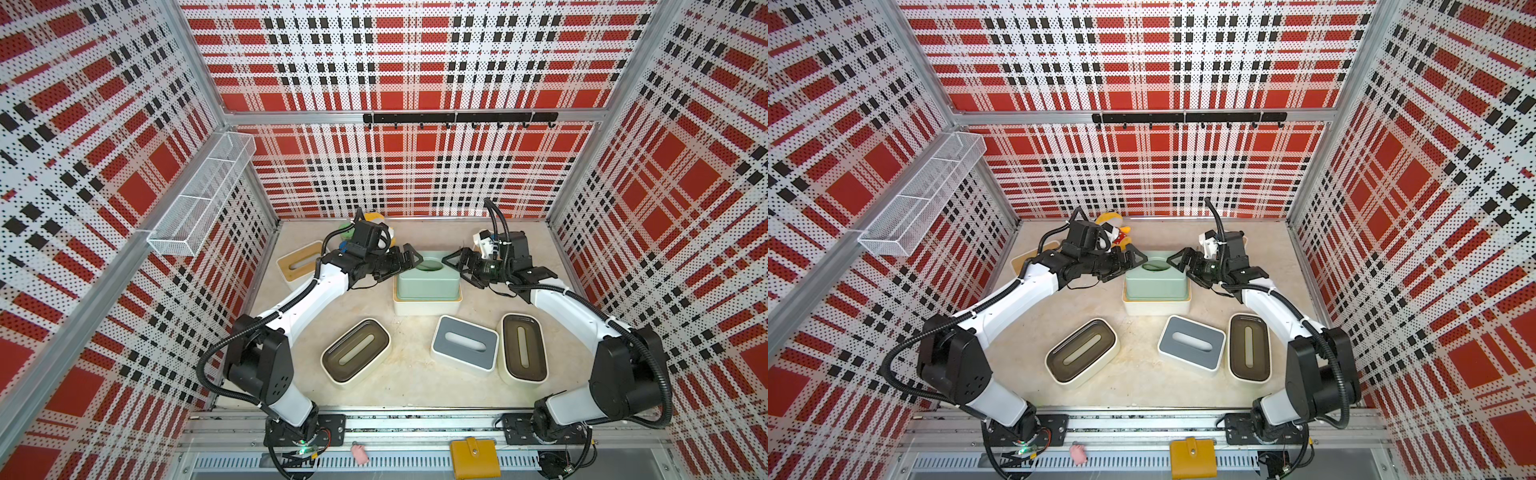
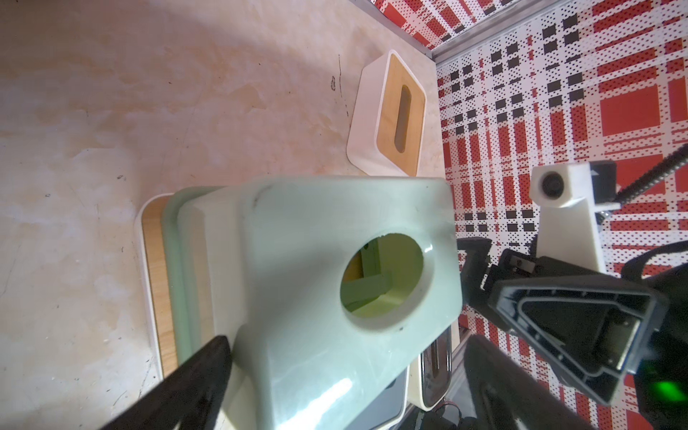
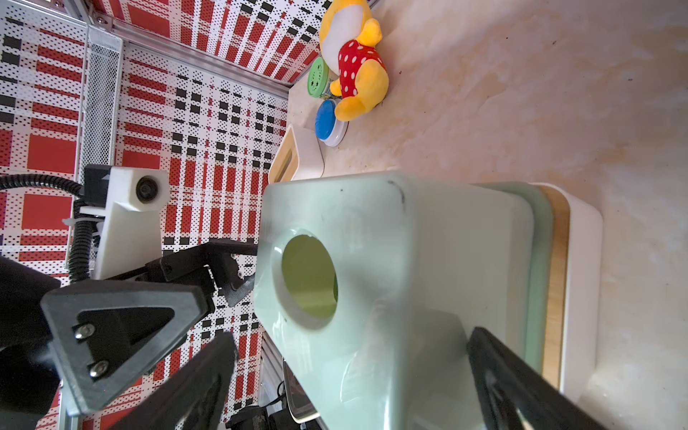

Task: Stack the tissue boxes
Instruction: Adjust the tissue box on the tissue box.

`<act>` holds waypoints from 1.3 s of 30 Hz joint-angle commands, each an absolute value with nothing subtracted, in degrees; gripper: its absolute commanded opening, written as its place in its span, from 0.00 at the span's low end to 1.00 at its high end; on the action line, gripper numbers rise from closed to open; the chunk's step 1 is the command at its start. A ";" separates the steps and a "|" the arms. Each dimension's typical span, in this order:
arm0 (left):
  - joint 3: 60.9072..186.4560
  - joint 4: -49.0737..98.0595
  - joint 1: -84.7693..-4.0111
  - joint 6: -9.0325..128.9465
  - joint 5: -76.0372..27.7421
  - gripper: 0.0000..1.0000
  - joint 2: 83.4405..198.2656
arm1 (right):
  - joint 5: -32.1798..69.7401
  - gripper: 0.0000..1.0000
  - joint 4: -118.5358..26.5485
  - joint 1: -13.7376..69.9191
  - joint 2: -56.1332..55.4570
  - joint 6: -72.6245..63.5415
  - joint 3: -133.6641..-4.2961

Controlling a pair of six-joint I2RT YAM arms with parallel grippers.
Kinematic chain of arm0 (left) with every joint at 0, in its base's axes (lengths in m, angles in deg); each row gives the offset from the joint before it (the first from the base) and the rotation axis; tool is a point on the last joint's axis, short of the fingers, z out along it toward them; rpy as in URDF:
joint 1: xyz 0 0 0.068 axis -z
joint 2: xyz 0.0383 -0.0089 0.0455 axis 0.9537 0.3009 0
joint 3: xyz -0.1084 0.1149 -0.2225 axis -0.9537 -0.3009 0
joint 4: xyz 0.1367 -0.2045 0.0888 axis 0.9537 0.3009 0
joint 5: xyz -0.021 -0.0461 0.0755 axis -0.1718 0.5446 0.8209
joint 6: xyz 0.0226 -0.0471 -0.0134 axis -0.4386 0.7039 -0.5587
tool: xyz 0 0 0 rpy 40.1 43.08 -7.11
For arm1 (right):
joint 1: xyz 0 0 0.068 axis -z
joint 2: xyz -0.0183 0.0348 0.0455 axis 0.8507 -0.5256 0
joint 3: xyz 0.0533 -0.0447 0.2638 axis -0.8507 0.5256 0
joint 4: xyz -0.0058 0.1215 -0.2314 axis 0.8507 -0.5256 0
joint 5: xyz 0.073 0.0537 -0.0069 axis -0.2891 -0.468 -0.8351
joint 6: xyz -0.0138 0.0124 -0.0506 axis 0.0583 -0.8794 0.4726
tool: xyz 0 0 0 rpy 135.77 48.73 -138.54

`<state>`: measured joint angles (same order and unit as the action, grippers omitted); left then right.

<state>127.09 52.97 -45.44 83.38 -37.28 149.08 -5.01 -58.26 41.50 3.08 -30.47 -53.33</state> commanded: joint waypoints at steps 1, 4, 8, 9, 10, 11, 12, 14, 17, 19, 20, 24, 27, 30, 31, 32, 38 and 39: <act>126.27 52.41 -44.73 82.91 -37.54 0.99 146.82 | -6.05 1.00 -55.73 40.65 2.40 -30.78 -54.31; 126.08 52.50 -44.73 82.91 -37.32 0.99 146.63 | -6.24 1.00 -55.82 40.70 1.96 -30.62 -54.57; 125.99 52.67 -44.63 82.95 -37.00 0.99 146.57 | -5.60 1.00 -56.30 40.70 1.69 -30.17 -55.34; 125.90 52.78 -44.63 82.98 -36.84 0.99 146.57 | -5.46 1.00 -56.51 40.64 1.61 -30.03 -55.56; 125.99 52.82 -44.63 82.90 -36.67 0.99 146.41 | -5.35 1.00 -56.70 40.64 1.52 -29.76 -55.83; 125.92 52.94 -44.65 82.86 -36.38 0.99 146.31 | -5.24 1.00 -56.92 40.64 1.39 -29.73 -56.07; 125.99 53.21 -44.65 82.82 -35.94 0.99 146.22 | -5.27 1.00 -56.96 40.69 1.26 -29.67 -56.25; 126.49 54.29 -44.80 82.17 -35.09 0.99 146.06 | -4.89 1.00 -57.22 40.68 1.17 -29.71 -56.46; 127.69 56.49 -45.02 81.00 -33.43 0.99 145.50 | -3.31 0.99 -58.22 40.87 1.87 -29.17 -56.87; 128.50 57.77 -45.26 80.41 -32.22 0.99 144.74 | -2.46 1.00 -58.79 41.17 2.43 -29.05 -57.16; 128.90 58.54 -45.42 80.11 -31.56 0.99 144.33 | -2.23 1.00 -58.87 41.42 2.72 -29.08 -57.21; 130.19 60.90 -46.36 79.34 -29.52 0.99 142.72 | -1.76 1.00 -59.51 42.51 3.35 -29.00 -57.70; 130.68 61.71 -47.01 79.04 -28.50 0.99 141.28 | -1.10 1.00 -60.44 43.33 3.92 -28.71 -58.14; 130.73 63.15 -47.99 79.21 -26.22 0.99 139.34 | -0.22 1.00 -61.35 44.12 4.98 -28.28 -58.62; 130.57 63.75 -48.41 79.44 -25.15 0.99 138.65 | 0.05 0.99 -61.81 44.31 5.28 -27.97 -58.89; 130.28 64.29 -48.84 79.64 -24.07 0.99 137.99 | 0.33 1.00 -62.26 44.49 5.62 -27.79 -59.23; 127.48 68.08 -51.73 82.00 -14.53 0.99 133.40 | 1.89 1.00 -64.59 44.56 7.73 -26.04 -60.96; 126.78 68.67 -52.44 83.18 -13.03 0.99 132.60 | 2.02 1.00 -64.62 44.58 8.20 -26.05 -61.04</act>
<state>128.38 65.10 -50.88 80.91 -20.28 135.33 0.63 -64.59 44.56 5.79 -27.82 -58.99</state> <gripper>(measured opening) 0.994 0.996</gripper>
